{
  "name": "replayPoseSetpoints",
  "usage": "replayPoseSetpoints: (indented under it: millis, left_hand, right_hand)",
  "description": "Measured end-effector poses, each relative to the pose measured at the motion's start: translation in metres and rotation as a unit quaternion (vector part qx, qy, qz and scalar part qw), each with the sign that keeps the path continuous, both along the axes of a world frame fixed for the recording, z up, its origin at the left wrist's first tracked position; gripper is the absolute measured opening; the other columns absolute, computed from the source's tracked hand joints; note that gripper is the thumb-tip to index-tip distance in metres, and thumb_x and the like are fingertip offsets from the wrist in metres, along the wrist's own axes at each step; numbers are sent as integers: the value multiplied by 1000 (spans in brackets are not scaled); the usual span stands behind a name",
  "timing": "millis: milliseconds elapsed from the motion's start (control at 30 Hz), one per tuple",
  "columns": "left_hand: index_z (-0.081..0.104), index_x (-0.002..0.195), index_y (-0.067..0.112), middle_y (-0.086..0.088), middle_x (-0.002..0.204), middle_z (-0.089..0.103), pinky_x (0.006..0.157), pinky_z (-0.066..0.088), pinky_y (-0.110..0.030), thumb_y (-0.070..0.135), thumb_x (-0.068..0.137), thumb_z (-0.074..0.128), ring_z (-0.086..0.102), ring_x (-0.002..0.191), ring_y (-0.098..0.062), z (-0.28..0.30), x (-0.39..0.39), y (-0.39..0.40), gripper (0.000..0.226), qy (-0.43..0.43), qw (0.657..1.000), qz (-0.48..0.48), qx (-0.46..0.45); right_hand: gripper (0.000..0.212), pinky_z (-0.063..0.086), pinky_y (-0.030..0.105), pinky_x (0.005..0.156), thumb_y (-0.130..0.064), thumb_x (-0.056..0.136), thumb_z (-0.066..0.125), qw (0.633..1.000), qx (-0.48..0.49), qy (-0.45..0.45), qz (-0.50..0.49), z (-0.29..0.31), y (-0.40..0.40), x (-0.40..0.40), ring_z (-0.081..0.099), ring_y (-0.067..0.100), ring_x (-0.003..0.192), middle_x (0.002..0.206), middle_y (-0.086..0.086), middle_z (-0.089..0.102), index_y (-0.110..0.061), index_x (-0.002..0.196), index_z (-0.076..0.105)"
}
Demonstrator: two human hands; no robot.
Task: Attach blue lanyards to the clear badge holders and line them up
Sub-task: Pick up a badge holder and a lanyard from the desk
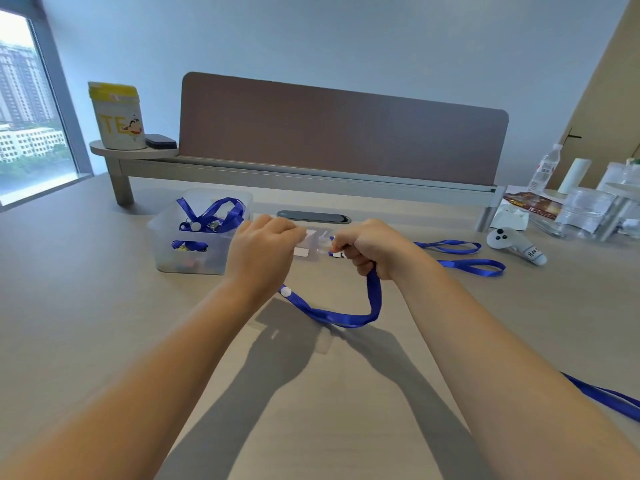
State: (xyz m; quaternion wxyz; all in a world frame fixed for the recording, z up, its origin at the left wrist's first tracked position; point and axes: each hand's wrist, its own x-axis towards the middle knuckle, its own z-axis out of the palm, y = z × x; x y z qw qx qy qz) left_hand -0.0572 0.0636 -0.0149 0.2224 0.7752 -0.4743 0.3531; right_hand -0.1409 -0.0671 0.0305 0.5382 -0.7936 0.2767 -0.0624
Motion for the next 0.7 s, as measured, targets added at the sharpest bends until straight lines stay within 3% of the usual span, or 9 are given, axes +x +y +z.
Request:
replayPoseSetpoints:
  millis: [167,267,333,400,500,567,633,700]
  left_hand:
    - [73,82,7,-12,76,75,59,56,-36,3,56,81,69,67,-29,-4,6,7,28,-33,993,21,111]
    - [73,83,5,-12,73,75,55,56,-33,-1,54,82,68,62,-28,-7,9,10,31,-10,993,16,120]
    - [72,85,3,-14,73,75,54,56,-33,-2,59,78,68,62,-29,-6,10,13,27,-2,994,26,111]
    - [67,93,-2,-19,84,73,62,56,-37,-1,75,66,67,73,-33,-4,10,16,18,66,994,47,74]
    - [61,99,-6,-23,97,67,72,47,-35,9,91,45,54,76,-26,-7,17,17,23,193,979,73,-2]
    - [60,97,-5,-22,99,66,73,44,-31,12,93,41,47,76,-19,-12,24,18,25,237,968,83,-15]
    - [60,96,-4,-21,103,66,75,43,-29,14,93,42,47,78,-17,-15,29,21,25,273,958,91,-20]
    - [60,96,-3,-20,105,65,78,43,-29,15,93,42,48,80,-18,-16,33,25,25,308,947,92,-23]
  right_hand:
    - [17,26,24,44,-6,81,55,974,-212,83,14,0,7,6,29,16,48,57,6,37,-4,66,48]
    - [8,29,25,48,-9,84,55,934,-342,100,26,-8,9,9,40,20,57,60,6,43,-2,80,54]
    - [16,34,28,57,-10,87,52,915,-396,77,26,-18,8,11,47,22,71,74,11,57,-1,91,64]
    - [24,35,29,65,-13,91,48,915,-402,24,16,-26,7,13,49,21,78,86,10,61,-2,99,67]
    - [25,34,30,57,-14,96,36,942,-335,-2,28,-38,7,17,47,23,81,76,5,51,-7,91,59]
    - [28,41,30,67,-6,95,30,960,-275,16,49,-51,7,24,49,29,91,88,12,55,-5,94,58]
    - [29,43,32,81,2,91,32,959,-275,40,62,-66,7,32,50,31,102,108,17,56,0,106,56]
    - [26,42,25,71,6,88,40,953,-292,44,72,-79,7,39,51,27,97,102,15,55,-1,106,57]
